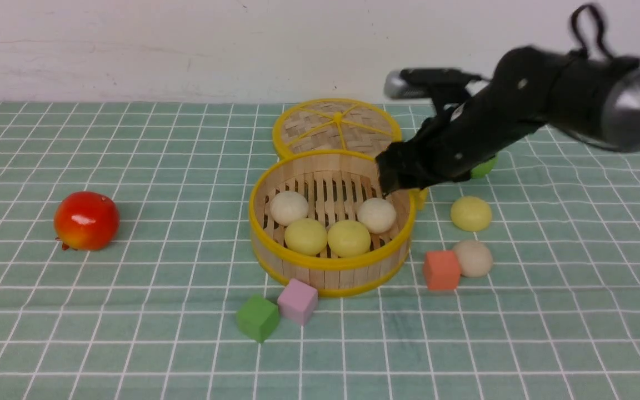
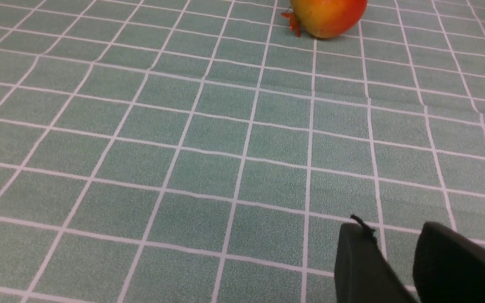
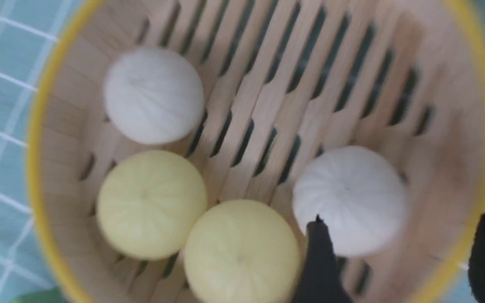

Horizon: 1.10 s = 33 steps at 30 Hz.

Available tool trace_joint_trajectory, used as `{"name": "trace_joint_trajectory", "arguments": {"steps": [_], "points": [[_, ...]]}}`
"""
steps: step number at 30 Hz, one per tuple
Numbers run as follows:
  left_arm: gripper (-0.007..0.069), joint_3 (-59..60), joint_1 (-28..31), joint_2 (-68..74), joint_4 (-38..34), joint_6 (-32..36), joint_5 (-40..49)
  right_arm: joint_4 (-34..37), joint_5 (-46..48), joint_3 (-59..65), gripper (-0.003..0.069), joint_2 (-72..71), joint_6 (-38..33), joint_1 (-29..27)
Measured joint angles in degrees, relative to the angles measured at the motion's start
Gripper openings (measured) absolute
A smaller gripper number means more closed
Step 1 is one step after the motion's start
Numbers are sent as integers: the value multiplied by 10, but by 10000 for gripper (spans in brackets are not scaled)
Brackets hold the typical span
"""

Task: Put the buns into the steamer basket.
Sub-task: Use the right arm to grab a steamed stuffed bun

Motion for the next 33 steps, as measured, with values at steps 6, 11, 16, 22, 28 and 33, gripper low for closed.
{"name": "trace_joint_trajectory", "arguments": {"steps": [6,11,16,22,28,33], "points": [[198,0,0,0,0,0,0,-15,116,0,438,-72,31,-55],[204,0,0,0,0,0,0,-44,142,52,417,-91,67,-65],[209,0,0,0,0,0,0,-44,96,127,387,-90,76,-45],[217,0,0,0,0,0,0,-74,31,175,351,-90,86,-40],[219,0,0,0,0,0,0,-120,-30,183,316,-86,131,-40],[221,0,0,0,0,0,0,-120,-46,183,299,-60,162,-40]]}}
